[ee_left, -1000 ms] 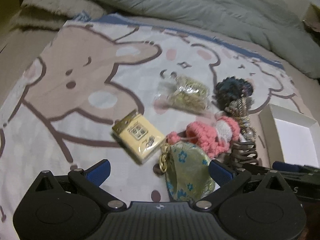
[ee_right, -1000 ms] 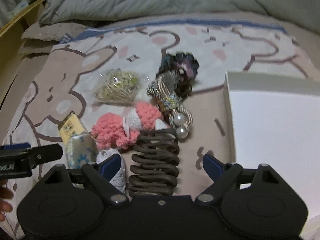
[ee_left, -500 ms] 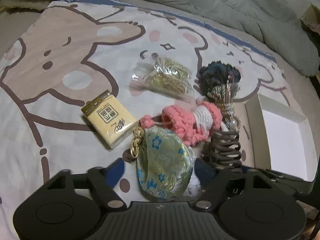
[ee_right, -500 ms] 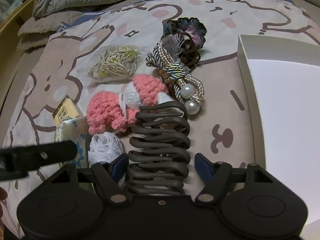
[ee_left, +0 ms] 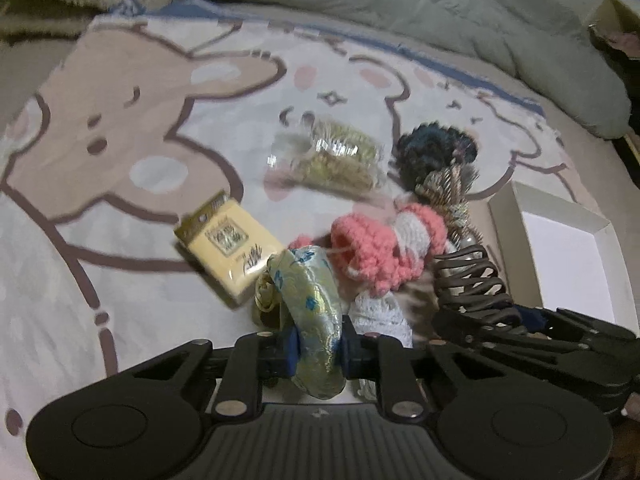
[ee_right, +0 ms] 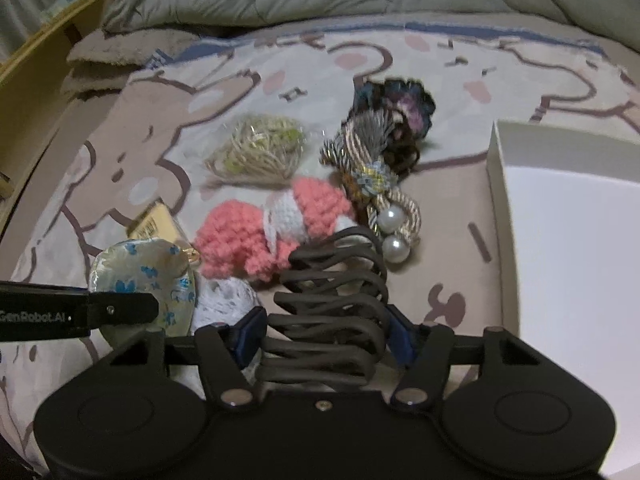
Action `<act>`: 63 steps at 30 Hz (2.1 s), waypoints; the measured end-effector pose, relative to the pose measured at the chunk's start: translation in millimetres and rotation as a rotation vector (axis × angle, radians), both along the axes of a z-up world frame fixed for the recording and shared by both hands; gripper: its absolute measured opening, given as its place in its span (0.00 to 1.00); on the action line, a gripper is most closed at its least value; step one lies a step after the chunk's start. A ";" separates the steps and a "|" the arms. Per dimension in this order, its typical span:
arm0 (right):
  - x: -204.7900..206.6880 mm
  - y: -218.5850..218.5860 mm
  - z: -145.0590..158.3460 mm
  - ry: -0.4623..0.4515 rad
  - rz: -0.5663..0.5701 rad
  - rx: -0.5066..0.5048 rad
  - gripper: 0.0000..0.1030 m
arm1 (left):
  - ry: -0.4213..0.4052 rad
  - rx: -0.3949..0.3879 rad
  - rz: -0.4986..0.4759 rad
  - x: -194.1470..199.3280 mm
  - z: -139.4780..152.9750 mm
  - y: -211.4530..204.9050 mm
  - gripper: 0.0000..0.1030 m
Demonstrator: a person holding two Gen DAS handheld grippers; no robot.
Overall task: Organize objects
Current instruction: 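Grasp the floral pouch with the left tool while the right tool grasps the brown claw clip, then lift the pouch and claw clip and carry both toward the white box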
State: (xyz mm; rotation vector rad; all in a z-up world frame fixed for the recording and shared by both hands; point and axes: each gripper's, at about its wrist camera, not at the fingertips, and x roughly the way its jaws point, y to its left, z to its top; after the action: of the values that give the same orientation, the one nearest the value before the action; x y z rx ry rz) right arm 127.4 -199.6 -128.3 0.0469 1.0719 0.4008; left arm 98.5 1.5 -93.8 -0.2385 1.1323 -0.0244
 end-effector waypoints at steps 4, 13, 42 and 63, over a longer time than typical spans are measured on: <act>-6.3 -4.2 20.5 -0.051 -0.004 0.020 0.62 | -0.075 0.016 -0.011 -8.3 18.4 -0.3 0.20; -26.3 -15.3 72.7 -0.181 -0.027 0.081 0.62 | -0.222 0.048 -0.013 -29.8 53.4 1.7 0.20; -33.4 -62.5 161.7 -0.457 -0.094 0.089 0.62 | -0.470 0.134 -0.117 -22.4 136.5 -54.3 0.20; 30.2 -174.5 128.6 -0.440 -0.317 -0.011 0.62 | -0.472 0.052 -0.325 55.0 113.1 -181.3 0.20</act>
State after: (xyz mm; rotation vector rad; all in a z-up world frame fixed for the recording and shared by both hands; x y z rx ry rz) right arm 157.5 -374.1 0.3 0.1116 0.6173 0.1086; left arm 153.5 -179.8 19.3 0.0040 0.6899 -0.3229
